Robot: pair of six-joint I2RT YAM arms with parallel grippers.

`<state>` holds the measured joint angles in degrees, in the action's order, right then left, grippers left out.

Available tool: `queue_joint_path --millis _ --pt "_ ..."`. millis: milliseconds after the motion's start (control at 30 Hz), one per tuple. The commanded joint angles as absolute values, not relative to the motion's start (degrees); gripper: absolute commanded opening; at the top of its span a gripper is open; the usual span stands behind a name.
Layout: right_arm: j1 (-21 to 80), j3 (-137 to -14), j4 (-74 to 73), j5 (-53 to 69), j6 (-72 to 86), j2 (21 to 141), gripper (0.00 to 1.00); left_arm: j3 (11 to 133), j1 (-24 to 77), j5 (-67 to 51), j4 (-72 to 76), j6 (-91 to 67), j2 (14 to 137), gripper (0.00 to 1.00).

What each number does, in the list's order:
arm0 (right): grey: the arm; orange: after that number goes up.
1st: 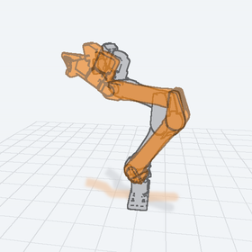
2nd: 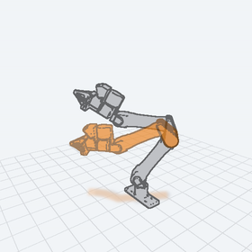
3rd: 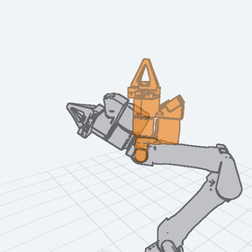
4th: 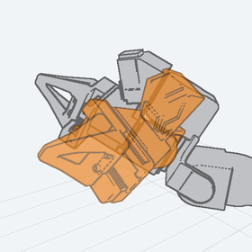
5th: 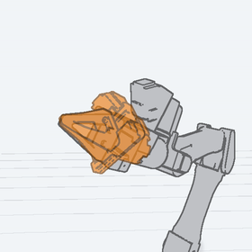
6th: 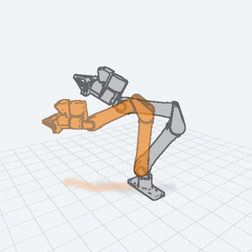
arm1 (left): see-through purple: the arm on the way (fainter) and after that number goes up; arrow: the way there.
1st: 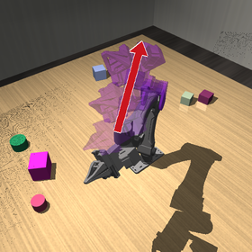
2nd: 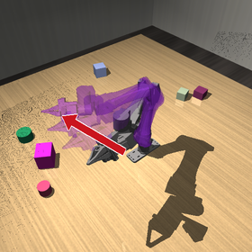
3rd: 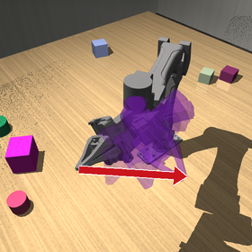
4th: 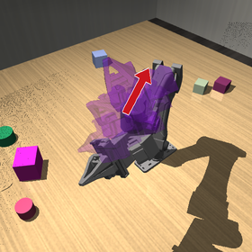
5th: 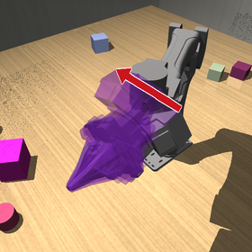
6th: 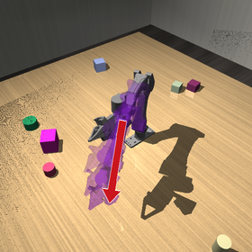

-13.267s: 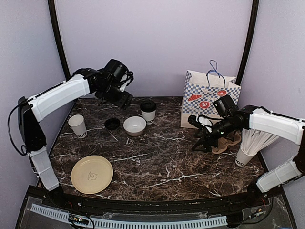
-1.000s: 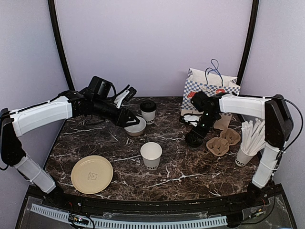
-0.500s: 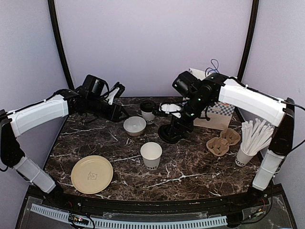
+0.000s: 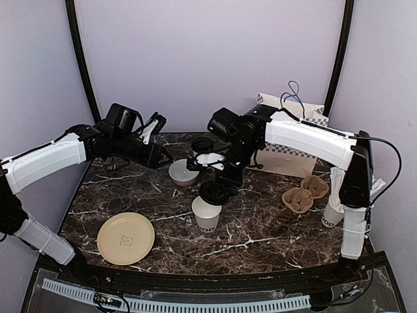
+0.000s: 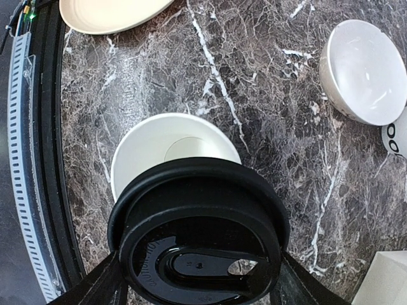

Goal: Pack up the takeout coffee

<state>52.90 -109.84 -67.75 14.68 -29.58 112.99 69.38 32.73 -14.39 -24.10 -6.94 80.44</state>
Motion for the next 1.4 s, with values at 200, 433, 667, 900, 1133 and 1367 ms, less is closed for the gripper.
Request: queue_joint_path --millis 200,433,667,900,1133,1367 --pt "55.8 -115.8 -70.4 13.2 -29.9 118.6 0.74 67.5 32.4 -15.1 -23.6 -7.2 77.7 0.49" --pt "56.6 -116.1 -70.3 12.6 -29.7 119.8 0.74 66.8 32.4 -15.2 -23.1 -6.9 77.7 0.49" --pt "57.2 -116.8 -70.4 12.1 -29.5 120.2 0.75 66.4 32.3 -15.4 -22.7 -6.7 78.0 0.49" --pt "57.8 -117.3 -70.3 11.7 -29.6 121.3 0.75 66.4 32.3 -15.8 -22.6 -6.5 78.2 0.49" --pt "58.5 -117.0 -70.3 10.6 -29.4 122.1 0.76 66.2 32.3 -15.8 -22.8 -6.4 78.1 0.5" --pt "59.3 -116.7 -70.4 10.0 -29.4 122.2 0.81 65.9 32.3 -15.9 -22.8 -6.5 77.9 0.5"
